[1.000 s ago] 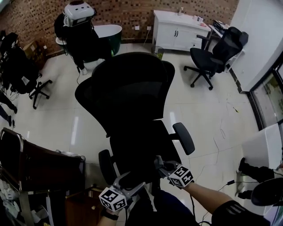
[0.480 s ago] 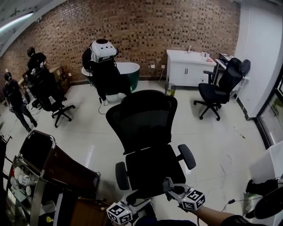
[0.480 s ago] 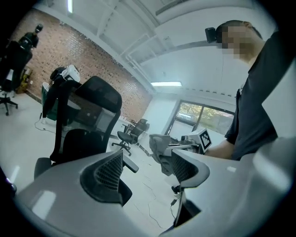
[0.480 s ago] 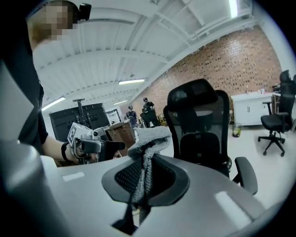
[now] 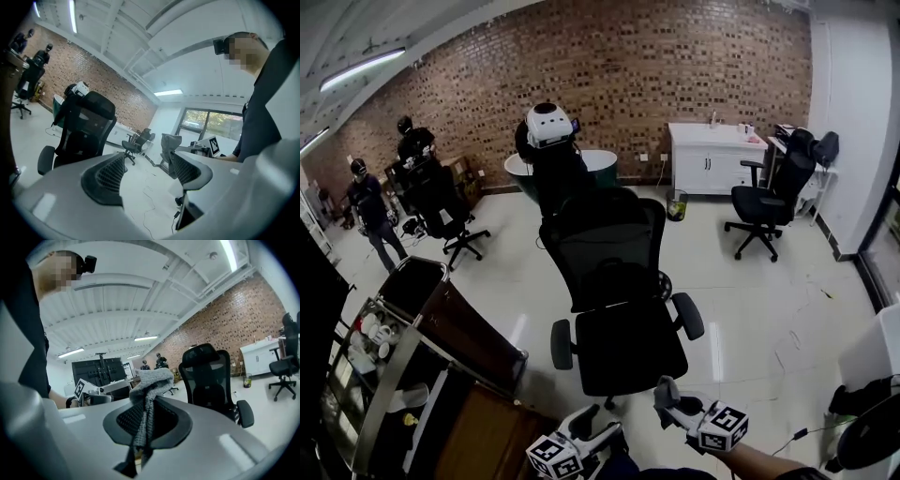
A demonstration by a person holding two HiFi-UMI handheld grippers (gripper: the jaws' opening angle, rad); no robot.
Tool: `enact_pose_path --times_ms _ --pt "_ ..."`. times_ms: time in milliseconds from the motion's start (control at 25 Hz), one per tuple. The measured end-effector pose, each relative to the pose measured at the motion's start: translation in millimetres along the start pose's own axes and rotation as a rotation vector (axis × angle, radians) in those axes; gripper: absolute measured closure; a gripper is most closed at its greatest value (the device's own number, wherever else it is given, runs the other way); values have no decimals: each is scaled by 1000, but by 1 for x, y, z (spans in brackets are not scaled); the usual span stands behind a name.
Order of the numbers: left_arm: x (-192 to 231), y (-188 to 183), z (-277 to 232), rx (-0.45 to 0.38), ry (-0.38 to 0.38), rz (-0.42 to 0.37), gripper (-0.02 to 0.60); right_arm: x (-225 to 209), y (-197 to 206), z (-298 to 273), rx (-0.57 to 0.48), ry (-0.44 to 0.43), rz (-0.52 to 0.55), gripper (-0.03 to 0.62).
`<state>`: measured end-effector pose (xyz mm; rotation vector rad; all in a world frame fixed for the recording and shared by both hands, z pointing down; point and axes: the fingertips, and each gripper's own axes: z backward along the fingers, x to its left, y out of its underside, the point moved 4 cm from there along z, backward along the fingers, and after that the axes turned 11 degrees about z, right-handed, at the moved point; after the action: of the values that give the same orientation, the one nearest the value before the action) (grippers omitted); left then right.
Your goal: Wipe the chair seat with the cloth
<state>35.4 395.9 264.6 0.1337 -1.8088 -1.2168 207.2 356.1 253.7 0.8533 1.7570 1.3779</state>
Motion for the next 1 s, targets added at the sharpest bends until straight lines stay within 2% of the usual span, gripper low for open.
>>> enact_pose_path --times_ms 200,440,640,1000 --pt "-51 28 32 -8 -27 -23 227 44 -2 55 -19 -37 -17 565" --pt "-96 26 47 -25 2 -53 227 82 -11 81 -53 -46 -10 565" --pt "-113 25 59 -21 34 -75 227 105 -32 83 -89 -42 56 565" --pt "-113 22 95 -14 53 -103 227 140 -42 82 -116 -33 73 565"
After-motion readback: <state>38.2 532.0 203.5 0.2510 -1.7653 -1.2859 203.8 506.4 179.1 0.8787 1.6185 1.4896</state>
